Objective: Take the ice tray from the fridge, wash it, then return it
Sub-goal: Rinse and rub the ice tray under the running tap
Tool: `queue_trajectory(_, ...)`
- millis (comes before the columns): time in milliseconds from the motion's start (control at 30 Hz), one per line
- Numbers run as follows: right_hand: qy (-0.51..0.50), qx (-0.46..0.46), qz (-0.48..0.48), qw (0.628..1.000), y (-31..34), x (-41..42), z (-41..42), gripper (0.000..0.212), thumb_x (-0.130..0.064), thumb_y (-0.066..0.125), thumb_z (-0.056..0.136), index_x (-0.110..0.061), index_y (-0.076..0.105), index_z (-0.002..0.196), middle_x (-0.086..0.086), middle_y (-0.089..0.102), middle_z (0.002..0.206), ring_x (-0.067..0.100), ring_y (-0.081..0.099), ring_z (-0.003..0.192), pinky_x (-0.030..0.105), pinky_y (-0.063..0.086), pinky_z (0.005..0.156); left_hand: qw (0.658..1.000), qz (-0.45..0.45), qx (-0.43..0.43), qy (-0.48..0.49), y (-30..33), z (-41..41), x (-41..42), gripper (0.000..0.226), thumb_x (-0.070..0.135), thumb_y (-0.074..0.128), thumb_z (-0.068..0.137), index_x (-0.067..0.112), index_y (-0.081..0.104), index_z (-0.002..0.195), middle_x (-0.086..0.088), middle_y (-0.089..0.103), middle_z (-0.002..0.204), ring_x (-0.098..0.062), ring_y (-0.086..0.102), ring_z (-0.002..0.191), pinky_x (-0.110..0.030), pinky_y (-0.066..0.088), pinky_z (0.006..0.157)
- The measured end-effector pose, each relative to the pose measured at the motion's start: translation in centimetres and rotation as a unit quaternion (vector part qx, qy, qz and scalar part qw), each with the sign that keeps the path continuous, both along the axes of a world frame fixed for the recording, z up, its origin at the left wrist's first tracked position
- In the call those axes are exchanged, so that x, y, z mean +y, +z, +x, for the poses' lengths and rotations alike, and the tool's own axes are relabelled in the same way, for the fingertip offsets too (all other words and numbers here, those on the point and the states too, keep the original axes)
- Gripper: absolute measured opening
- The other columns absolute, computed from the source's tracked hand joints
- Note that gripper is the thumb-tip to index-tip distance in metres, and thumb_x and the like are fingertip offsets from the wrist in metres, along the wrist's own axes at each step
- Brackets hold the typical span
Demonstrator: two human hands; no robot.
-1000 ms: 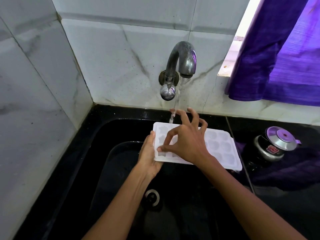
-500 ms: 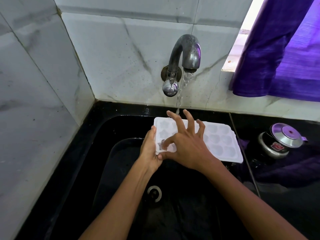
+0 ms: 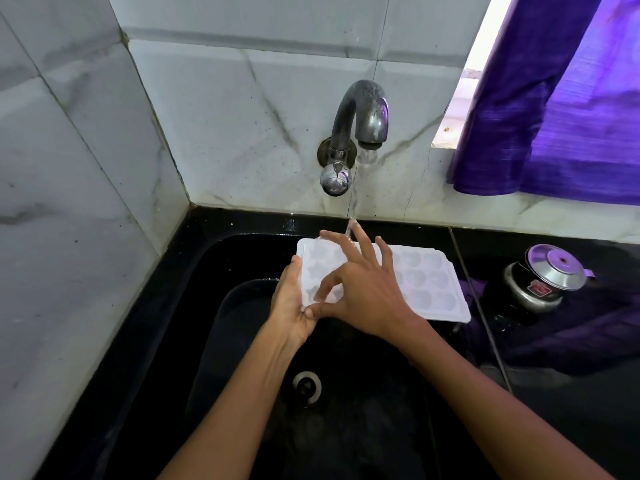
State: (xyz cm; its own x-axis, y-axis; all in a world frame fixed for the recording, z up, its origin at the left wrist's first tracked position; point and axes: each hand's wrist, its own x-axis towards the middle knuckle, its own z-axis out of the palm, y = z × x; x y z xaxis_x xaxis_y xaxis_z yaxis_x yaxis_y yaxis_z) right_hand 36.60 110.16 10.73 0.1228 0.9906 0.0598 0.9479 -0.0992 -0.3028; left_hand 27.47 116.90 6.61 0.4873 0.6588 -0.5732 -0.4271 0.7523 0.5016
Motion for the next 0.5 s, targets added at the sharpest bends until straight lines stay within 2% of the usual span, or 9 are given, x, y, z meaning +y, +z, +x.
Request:
queue_trajectory(67,-0.026,0.071,0.032,0.997,0.0,0.0,0.2,0.024,-0.054,0.078,0.062,-0.032,0.073,0.071,-0.016,0.029,0.151,0.010,-0.005,0.146,0.041,0.000,0.118,1.000,-0.004,0.002,0.008,-0.1,0.0,0.2,0.044,0.042,0.041,0.099,0.009,0.055,0.124,-0.021,0.065,0.119,-0.034,0.067,0.098,-0.042,0.061,0.063)
queue_trajectory(133,-0.041,0.162,0.021,0.986,0.1,-0.2,0.3,0.016,-0.046,0.079,0.066,-0.036,0.068,0.071,-0.012,0.042,0.145,0.007,0.003,0.146,0.035,0.004,0.118,1.000,0.001,0.002,0.006,0.0,-0.1,0.5,0.052,0.045,0.038,0.099,0.006,0.052,0.131,-0.020,0.063,0.123,-0.035,0.065,0.105,-0.046,0.059,0.075)
queue_trajectory(167,-0.052,0.203,0.013,0.978,0.1,-0.3,0.5,0.013,-0.041,0.077,0.072,-0.037,0.065,0.074,-0.011,0.048,0.141,0.007,0.008,0.145,0.034,0.007,0.118,1.000,0.002,0.007,0.005,0.1,-0.2,0.6,0.053,0.044,0.037,0.099,0.005,0.052,0.132,-0.021,0.063,0.124,-0.035,0.064,0.104,-0.046,0.058,0.076)
queue_trajectory(233,-0.082,0.235,0.020,0.968,0.1,0.0,1.2,0.006,-0.030,0.068,0.085,-0.025,0.070,0.082,-0.007,0.054,0.135,0.010,0.021,0.143,0.032,0.020,0.115,1.000,0.012,0.004,0.004,0.2,-0.5,0.9,0.051,0.041,0.035,0.100,0.003,0.053,0.131,-0.022,0.063,0.123,-0.033,0.065,0.097,-0.046,0.057,0.077)
queue_trajectory(333,-0.123,0.253,0.056,0.958,0.3,0.8,2.8,0.019,-0.014,0.053,0.095,-0.009,0.071,0.094,0.000,0.067,0.117,0.017,0.048,0.127,0.021,0.035,0.091,0.999,0.041,0.012,0.005,-0.1,-1.2,1.6,0.047,0.036,0.033,0.103,0.003,0.054,0.129,-0.016,0.068,0.107,-0.028,0.065,0.091,-0.043,0.053,0.078)
queue_trajectory(433,-0.168,0.308,0.088,0.932,0.8,2.3,4.4,0.030,-0.017,0.042,0.100,-0.005,0.069,0.105,0.006,0.067,0.113,0.019,0.058,0.113,0.024,0.040,0.089,0.999,0.047,0.019,0.009,-0.6,-2.4,2.2,0.042,0.035,0.032,0.103,0.007,0.060,0.117,-0.012,0.072,0.096,-0.027,0.065,0.090,-0.044,0.051,0.084)
queue_trajectory(500,-0.203,0.386,0.087,0.895,0.9,4.1,5.5,0.036,-0.023,0.035,0.102,-0.004,0.066,0.104,0.012,0.066,0.112,0.027,0.059,0.113,0.028,0.040,0.087,0.999,0.044,0.020,0.005,-0.6,-3.2,2.6,0.040,0.035,0.033,0.103,0.009,0.063,0.105,-0.011,0.074,0.087,-0.028,0.067,0.088,-0.047,0.050,0.086)
